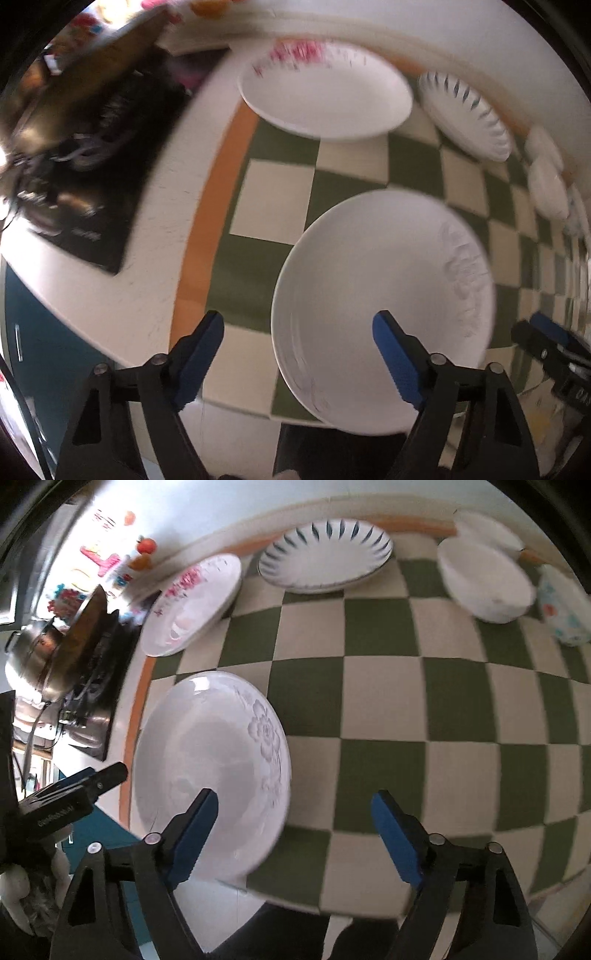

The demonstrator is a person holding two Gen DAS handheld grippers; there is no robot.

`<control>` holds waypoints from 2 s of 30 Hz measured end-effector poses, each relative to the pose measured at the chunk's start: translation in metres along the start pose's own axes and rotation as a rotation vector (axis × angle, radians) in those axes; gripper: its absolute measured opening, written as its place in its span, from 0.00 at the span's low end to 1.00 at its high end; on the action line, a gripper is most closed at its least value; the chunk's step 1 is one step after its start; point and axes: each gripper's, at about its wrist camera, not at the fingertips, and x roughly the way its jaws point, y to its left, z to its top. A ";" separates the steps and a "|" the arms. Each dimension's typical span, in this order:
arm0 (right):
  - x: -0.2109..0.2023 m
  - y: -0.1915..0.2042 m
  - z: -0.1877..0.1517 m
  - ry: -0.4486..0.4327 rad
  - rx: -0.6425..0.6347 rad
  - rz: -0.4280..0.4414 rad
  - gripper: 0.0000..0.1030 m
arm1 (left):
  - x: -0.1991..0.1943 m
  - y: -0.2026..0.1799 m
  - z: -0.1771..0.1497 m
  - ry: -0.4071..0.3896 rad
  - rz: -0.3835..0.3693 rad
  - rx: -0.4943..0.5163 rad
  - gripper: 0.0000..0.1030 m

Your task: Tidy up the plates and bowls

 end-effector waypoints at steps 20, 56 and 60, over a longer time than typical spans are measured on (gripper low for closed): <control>0.083 -0.006 0.034 0.180 0.054 0.135 0.17 | 0.032 -0.024 0.009 0.109 -0.121 0.021 0.33; 0.010 -0.161 0.045 0.041 0.188 0.090 0.16 | 0.071 -0.207 0.075 0.093 -0.144 0.198 0.33; 0.013 -0.162 0.047 0.057 0.203 0.103 0.18 | 0.071 -0.208 0.079 0.107 -0.125 0.170 0.33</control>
